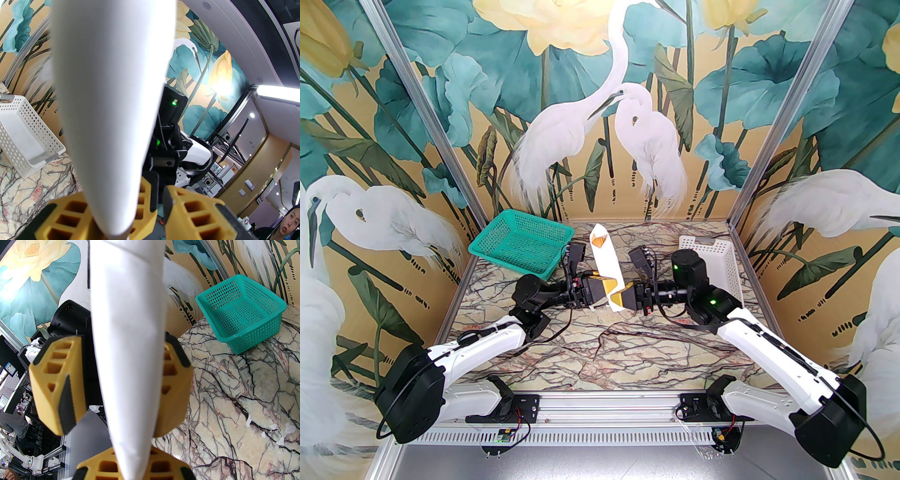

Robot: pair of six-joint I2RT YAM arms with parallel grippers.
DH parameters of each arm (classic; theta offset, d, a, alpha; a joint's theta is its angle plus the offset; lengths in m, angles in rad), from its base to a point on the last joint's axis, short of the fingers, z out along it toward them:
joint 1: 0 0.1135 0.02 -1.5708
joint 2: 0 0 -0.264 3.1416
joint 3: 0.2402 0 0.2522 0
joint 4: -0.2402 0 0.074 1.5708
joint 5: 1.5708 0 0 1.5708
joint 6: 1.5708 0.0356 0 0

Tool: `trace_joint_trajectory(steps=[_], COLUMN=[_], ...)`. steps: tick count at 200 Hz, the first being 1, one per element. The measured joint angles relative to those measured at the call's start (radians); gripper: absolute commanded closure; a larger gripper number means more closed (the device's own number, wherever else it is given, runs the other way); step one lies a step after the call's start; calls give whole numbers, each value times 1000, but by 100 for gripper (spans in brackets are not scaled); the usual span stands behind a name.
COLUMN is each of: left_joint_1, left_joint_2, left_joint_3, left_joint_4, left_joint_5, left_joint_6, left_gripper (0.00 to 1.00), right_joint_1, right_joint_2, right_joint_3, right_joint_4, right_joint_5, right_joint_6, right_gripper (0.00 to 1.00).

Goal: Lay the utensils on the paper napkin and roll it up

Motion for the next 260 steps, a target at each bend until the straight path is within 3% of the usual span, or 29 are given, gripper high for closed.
trace_joint_trajectory(steps=[74, 153, 193, 221, 232, 260], left_joint_1=[0, 22, 95, 172, 199, 257], left_joint_2=[0, -53, -128, -246, -312, -483], left_joint_3=[0, 0, -18, -47, -46, -29], left_joint_4=[-6, -70, -140, -325, -438, -735], left_joint_5=[0, 0, 0, -2, -12, -54], left_joint_6=[2, 36, 39, 90, 127, 249], left_gripper=[81, 100, 100, 100, 100, 100], right_joint_1=[-8, -38, -62, -84, -87, -87], right_joint_2=[-17, -47, -66, -56, -38, 48], right_joint_3=[-6, -7, 4, 26, 42, 71], right_joint_4=[8, -17, -63, -74, -73, -43], right_joint_5=[-30, -13, 36, 98, 126, 203], right_joint_6=[0, 9, 0, 37, 51, 124], right_gripper=[100, 49, 29, 19, 10, 8])
